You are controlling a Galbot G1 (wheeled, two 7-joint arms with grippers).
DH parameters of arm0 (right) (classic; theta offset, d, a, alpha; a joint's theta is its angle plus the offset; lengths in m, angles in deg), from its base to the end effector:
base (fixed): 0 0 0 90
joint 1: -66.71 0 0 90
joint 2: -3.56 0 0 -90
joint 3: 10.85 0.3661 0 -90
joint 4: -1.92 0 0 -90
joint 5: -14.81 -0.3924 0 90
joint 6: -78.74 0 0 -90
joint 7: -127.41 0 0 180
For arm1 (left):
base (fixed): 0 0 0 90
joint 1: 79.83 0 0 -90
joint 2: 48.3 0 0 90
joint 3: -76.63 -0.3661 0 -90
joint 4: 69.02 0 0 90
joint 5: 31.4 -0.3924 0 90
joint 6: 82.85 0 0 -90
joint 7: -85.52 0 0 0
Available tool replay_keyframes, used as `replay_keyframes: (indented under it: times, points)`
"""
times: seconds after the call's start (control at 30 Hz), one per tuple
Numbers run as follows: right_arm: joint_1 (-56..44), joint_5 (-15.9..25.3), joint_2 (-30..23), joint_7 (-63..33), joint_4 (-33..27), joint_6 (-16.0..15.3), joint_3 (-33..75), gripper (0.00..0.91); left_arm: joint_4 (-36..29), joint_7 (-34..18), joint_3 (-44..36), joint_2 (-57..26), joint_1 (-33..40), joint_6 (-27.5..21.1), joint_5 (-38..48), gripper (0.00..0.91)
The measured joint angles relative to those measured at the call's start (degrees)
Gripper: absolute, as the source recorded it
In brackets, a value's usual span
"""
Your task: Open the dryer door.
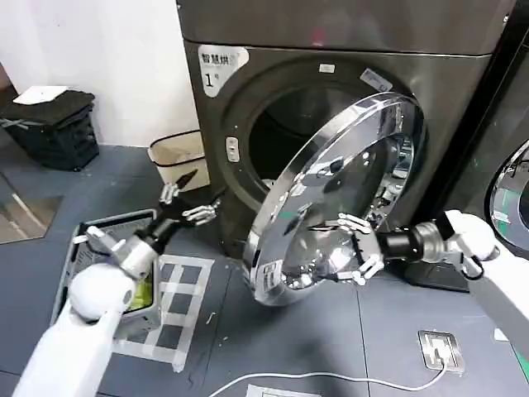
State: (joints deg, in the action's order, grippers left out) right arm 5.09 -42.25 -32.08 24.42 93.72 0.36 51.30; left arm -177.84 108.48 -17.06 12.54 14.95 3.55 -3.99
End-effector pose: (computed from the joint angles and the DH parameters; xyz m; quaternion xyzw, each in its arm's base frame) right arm 0.4739 -0.1807 -0.1475 -0.7258 0.6706 -0.0916 0.1227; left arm 0.3878 0.0958 -0.1892 0.2983 0.9441 0.0448 0.1327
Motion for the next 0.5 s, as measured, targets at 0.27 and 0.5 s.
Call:
replay_keyframes:
  times: [0.27, 0.5]
  points:
    - [-17.3, -1.4, 4.7, -0.8, 3.9, 1.2, 17.8, 0.907, 0.1, 2.7, -7.2, 1.4, 3.0, 0.9, -1.2, 0.907]
    - [-31.8, -2.8, 5.2, -2.2, 6.0, 2.2, 33.2, 0.907, 0.0, 3.0, -12.3, 2.8, 5.2, 1.0, -0.9, 0.907]
